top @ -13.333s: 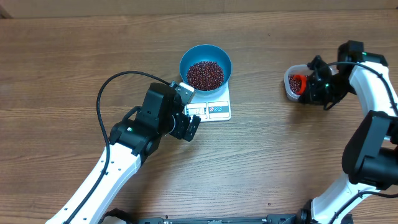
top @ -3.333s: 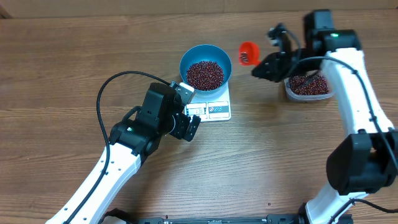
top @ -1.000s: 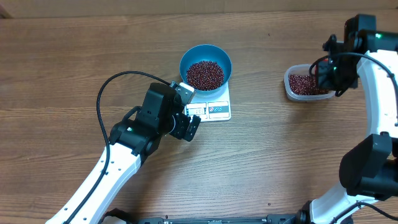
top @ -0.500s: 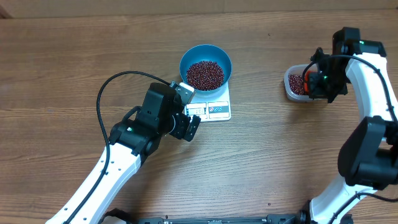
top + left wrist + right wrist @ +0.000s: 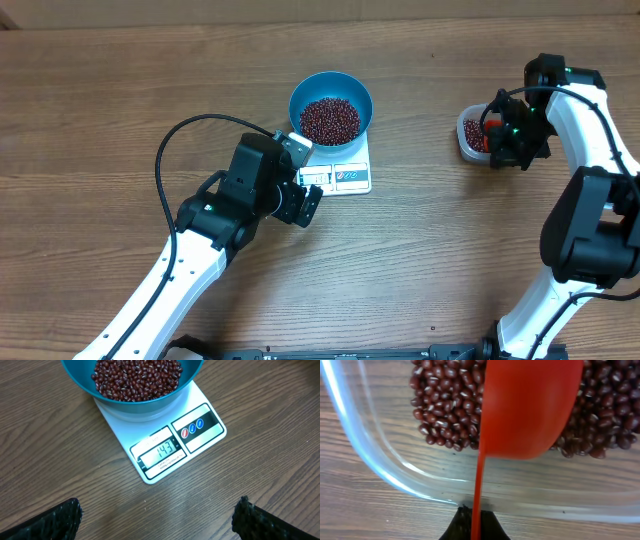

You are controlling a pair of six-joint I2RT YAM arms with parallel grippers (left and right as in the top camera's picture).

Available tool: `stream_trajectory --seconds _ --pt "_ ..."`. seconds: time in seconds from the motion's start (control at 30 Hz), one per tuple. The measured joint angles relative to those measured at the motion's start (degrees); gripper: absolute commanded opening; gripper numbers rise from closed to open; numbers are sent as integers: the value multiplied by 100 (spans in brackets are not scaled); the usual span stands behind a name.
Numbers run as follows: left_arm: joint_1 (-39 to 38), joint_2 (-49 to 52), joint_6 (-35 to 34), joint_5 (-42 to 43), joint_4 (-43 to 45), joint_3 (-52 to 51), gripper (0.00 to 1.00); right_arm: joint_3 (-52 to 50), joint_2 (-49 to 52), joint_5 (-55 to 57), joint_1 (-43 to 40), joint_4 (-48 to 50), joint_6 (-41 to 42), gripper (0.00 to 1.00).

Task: Scoop item into bowl and weigh 150g on scale
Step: 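Dip the red scoop into the beans in the tub and fill it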

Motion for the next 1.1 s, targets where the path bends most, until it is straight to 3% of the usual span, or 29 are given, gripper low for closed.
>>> stream_trajectory --seconds 0.57,1.1 --pt "0 0 0 0 0 0 99 -17 2 -979 -68 -2 -125 4" --pt "0 0 0 0 0 0 100 293 9 -1976 -990 -361 -63 4"
